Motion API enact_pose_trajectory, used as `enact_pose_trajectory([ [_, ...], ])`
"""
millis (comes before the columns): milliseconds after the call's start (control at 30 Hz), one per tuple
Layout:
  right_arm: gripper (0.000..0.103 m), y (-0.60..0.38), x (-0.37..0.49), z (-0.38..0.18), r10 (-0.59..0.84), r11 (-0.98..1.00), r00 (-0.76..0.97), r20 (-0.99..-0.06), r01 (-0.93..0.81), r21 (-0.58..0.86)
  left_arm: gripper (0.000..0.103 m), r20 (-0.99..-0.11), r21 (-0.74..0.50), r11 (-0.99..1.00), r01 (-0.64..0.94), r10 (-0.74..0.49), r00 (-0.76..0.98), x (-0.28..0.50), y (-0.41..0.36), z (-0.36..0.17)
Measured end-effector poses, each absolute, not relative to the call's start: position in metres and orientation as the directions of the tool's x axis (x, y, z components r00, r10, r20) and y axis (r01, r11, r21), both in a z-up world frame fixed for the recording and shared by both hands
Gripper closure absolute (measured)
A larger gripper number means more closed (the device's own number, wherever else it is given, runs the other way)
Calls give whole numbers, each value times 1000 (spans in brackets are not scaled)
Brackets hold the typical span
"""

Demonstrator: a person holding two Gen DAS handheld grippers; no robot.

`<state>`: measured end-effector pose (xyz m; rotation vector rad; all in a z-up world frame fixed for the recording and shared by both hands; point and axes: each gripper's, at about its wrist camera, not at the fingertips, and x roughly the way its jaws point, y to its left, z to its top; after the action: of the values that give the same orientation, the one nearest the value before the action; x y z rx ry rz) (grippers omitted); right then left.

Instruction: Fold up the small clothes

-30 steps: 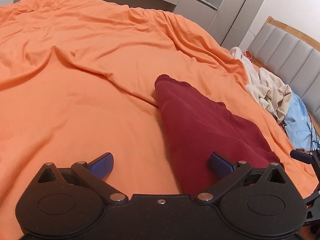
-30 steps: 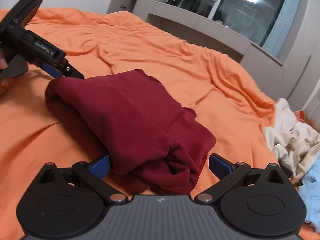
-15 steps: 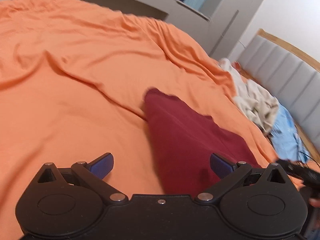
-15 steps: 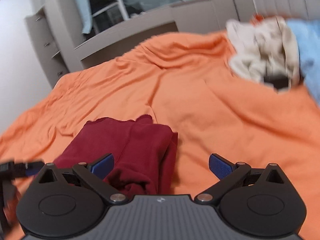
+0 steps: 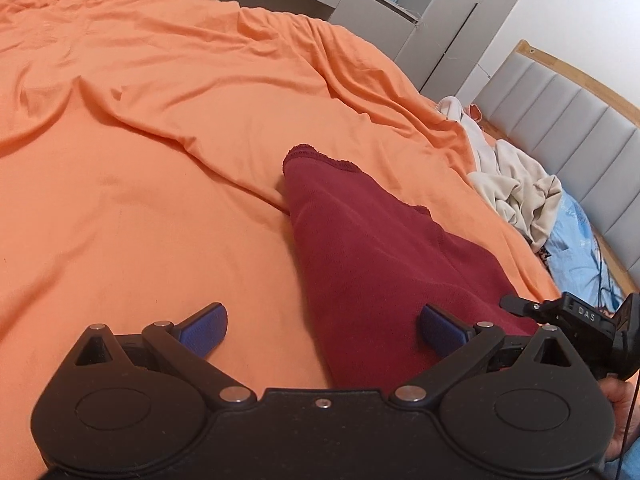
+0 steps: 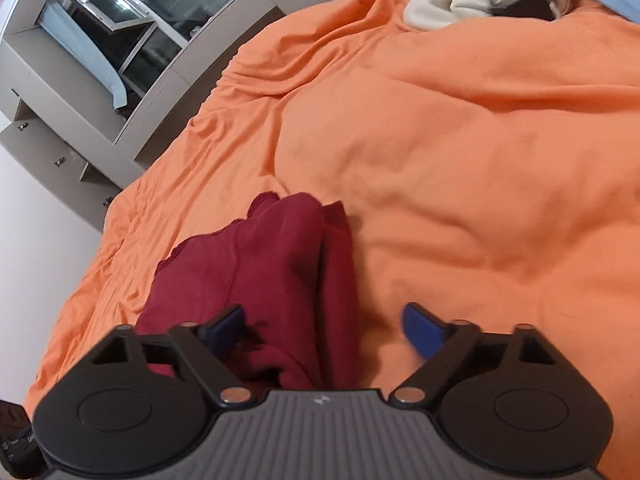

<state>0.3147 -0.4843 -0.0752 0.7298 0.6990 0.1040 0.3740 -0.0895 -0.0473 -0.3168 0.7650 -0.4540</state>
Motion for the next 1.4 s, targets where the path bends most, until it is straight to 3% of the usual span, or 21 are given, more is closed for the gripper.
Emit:
enact_pose_trajectory([
  [100,46,-485,314,-75,296,760,776,-557,161,630,0,-590,-430,859,277,-499,635,373,-90,-47],
  [200,59,-480,314,-74,303,773,776,-553,139,619,0,-590,-428,860,277,-499,635,373,-90,-47],
  [367,60,-462,315,-65,256,841,769,-585,122,528,0,-589,-428,861,276,-497,637,373,-90,-47],
  [667,60,-461,312,-64,245,850,769,-590,123,513,0,-603,-422,861,284,-500,622,376,-90,-45],
  [900,70,-452,309,-59,226,883,779,-586,91,461,1,-642,-385,851,358,-526,558,399,-93,-33],
  [1133,69,-456,309,-60,237,876,773,-588,91,473,0,-664,-477,827,297,-560,495,416,-84,-49],
  [1400,66,-457,309,-61,238,875,769,-593,96,475,1,-659,-478,832,282,-552,511,414,-88,-54],
])
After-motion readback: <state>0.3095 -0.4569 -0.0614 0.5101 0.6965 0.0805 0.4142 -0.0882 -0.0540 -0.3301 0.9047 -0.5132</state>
